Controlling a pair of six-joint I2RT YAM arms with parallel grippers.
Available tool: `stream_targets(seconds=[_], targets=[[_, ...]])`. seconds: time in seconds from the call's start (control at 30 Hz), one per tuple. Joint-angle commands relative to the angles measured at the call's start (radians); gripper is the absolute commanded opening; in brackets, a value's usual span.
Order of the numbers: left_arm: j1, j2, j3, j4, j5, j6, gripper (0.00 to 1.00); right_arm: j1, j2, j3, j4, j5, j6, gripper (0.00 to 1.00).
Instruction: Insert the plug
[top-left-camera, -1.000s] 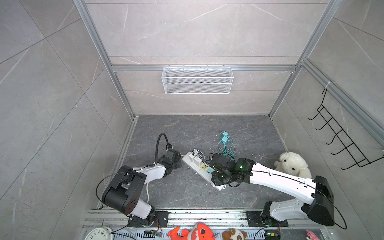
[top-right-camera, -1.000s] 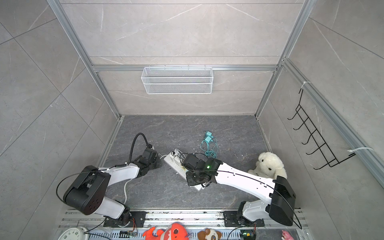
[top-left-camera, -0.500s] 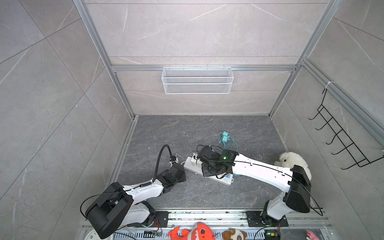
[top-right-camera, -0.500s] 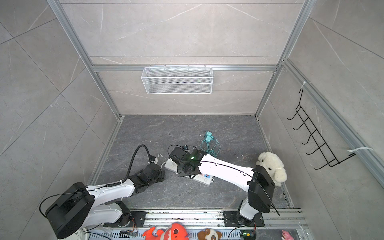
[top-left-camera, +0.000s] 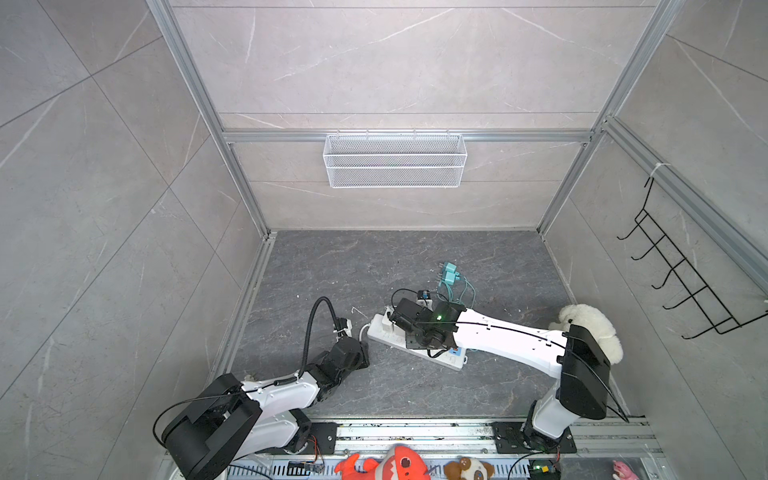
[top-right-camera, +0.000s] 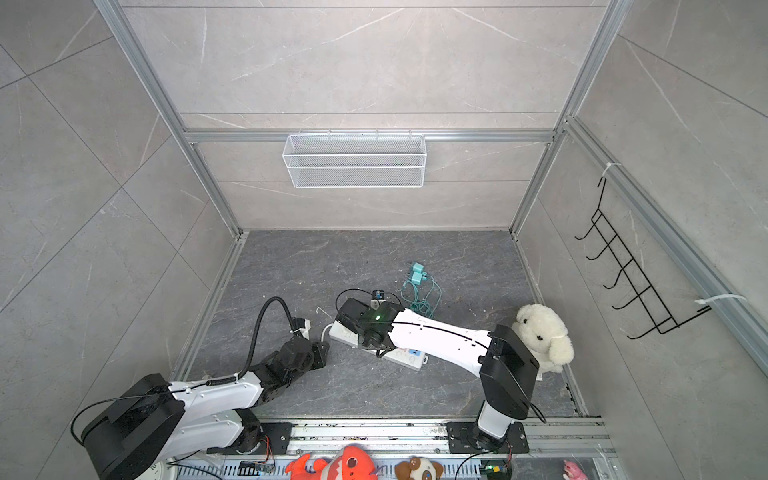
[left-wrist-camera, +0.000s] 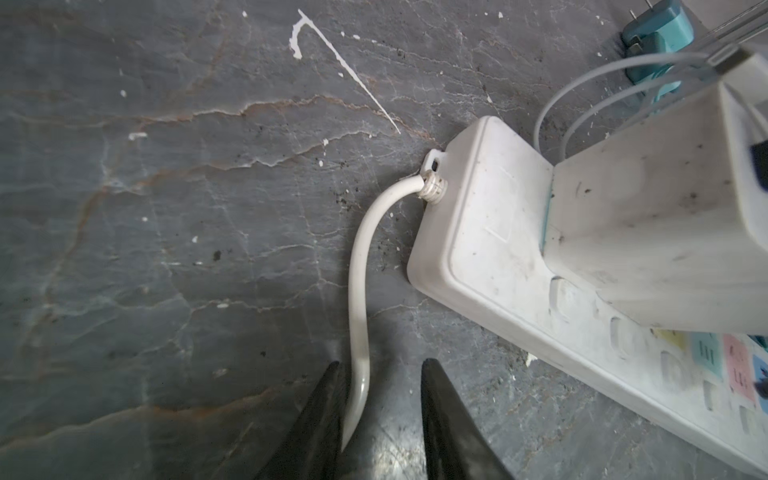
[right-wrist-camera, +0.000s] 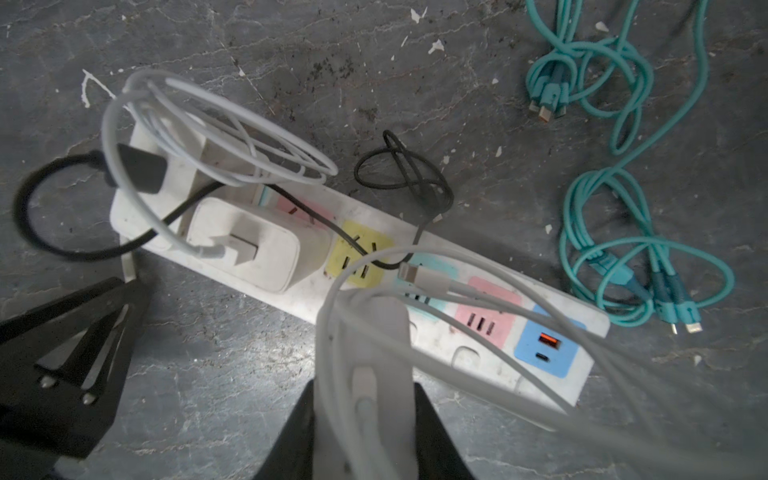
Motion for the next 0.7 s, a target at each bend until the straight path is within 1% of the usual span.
stream_targets(seconds=[0.0,0.1,0.23,0.3,0.53,0.67], targets=[[-0.023,-0.039,-0.070,-0.117,0.071,-0.029,0.35,-0.015,0.026,0.024,0.010,0.029,0.041,0.00],[-0.026,-0.103,-0.076,-0.170,0.062,-0.012,0.35,-0.019,0.029,0.001,0.057,0.020,0.045,0.00],[-0.026,-0.162,-0.075,-0.231,0.045,0.015,0.35,-0.021,0.046,0.018,0.052,0.040,0.045,0.00],[-0.026,-0.168,-0.077,-0.225,0.049,0.021,0.35,-0.025,0.053,0.024,0.051,0.045,0.076,0.00],[-0.026,-0.142,-0.070,-0.217,0.047,0.028,0.35,-0.027,0.072,0.017,0.060,0.050,0.089,0.00],[-0.026,-0.152,-0.076,-0.212,0.051,0.031,0.35,-0.030,0.085,0.010,0.064,0.061,0.099,0.00]])
